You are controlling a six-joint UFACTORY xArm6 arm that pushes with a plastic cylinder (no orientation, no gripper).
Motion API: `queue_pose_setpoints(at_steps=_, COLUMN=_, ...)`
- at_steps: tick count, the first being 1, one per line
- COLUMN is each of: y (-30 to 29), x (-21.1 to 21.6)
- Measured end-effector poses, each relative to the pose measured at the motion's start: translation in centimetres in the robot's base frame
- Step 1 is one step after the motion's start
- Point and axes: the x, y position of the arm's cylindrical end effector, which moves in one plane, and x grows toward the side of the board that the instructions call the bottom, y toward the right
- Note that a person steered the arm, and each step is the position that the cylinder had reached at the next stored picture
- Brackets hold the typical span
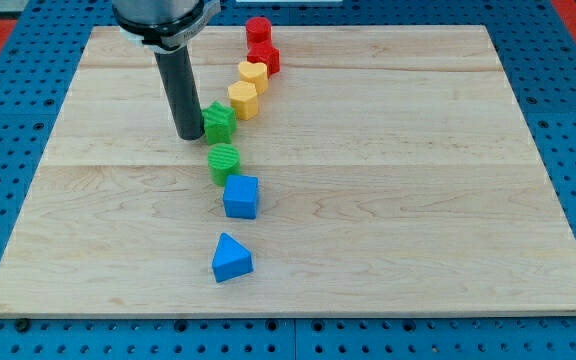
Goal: Move the green blocks in a vertical line below the yellow hexagon
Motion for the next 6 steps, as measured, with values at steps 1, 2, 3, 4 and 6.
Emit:
queue_pose_setpoints(at_steps=1, y=-4.5, x=-0.2)
queue_pose_setpoints(at_steps=2, y=-3.1, x=-3.3)
queue_pose_setpoints(at_steps=3, y=2.8, x=-4.5)
queue_pose_setpoints(at_steps=4, y=3.4, x=-4.2)
queue_pose_setpoints(at_steps=6, y=1.9, x=-2.3)
